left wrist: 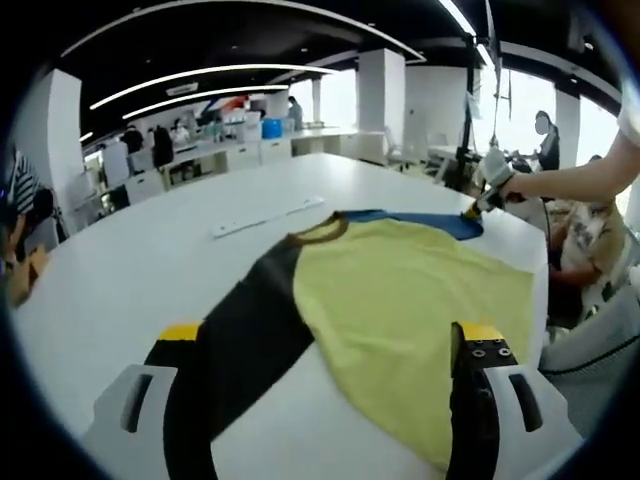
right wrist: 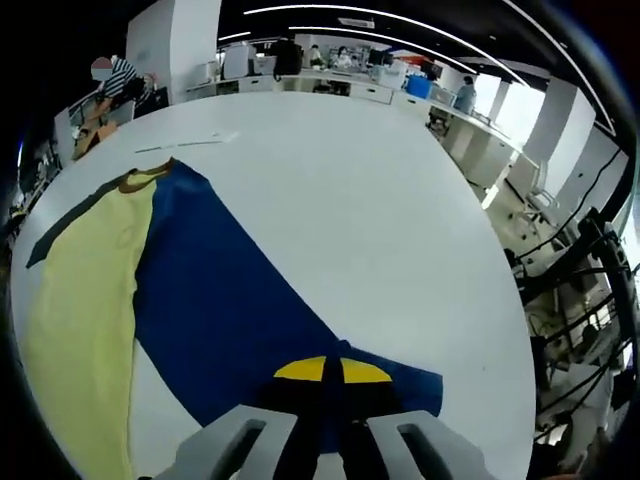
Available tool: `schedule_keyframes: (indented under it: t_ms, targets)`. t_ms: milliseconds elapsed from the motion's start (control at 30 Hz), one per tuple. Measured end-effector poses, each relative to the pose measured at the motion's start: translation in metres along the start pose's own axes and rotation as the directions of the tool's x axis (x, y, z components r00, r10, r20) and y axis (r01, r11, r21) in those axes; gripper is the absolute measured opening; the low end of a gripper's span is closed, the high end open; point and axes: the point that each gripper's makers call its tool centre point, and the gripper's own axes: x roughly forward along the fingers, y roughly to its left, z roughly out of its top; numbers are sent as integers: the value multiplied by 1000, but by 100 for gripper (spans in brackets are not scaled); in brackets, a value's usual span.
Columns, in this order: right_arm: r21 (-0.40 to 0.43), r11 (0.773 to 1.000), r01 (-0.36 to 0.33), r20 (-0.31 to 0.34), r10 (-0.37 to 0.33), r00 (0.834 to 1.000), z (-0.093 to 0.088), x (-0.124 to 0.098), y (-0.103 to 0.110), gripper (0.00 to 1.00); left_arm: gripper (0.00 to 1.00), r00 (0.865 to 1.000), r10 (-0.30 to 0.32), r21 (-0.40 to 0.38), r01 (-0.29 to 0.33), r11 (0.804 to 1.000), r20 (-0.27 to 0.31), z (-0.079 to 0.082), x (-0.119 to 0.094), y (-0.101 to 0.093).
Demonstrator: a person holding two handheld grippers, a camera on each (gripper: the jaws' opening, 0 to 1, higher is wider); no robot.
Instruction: Fold the garment on the visible template until the final outline fits inside the template.
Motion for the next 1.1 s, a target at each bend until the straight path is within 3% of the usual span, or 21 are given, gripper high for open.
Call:
schedule_keyframes:
  t_ms: [233,500,967,1100]
  targets:
    - [5,1000,10,61,-10,998,3,-27,-4,0,97,1000,-1,11,1,1000,4,1,-4,-2]
    - [48,999,24,96,-29,995,-16,-61,-10,0,98,1000,12,13,-13,1000,15,2,-5,1]
    - [117,992,43,33,-48,998,-69,-79,-10,0,97,1000,-1,25,0,1000,24,4,-6,-7]
    - [143,989,32,-31,-28,999,-86,-81,-6,1,98,1000,-2,29,2,1000,15,2,-6,-8]
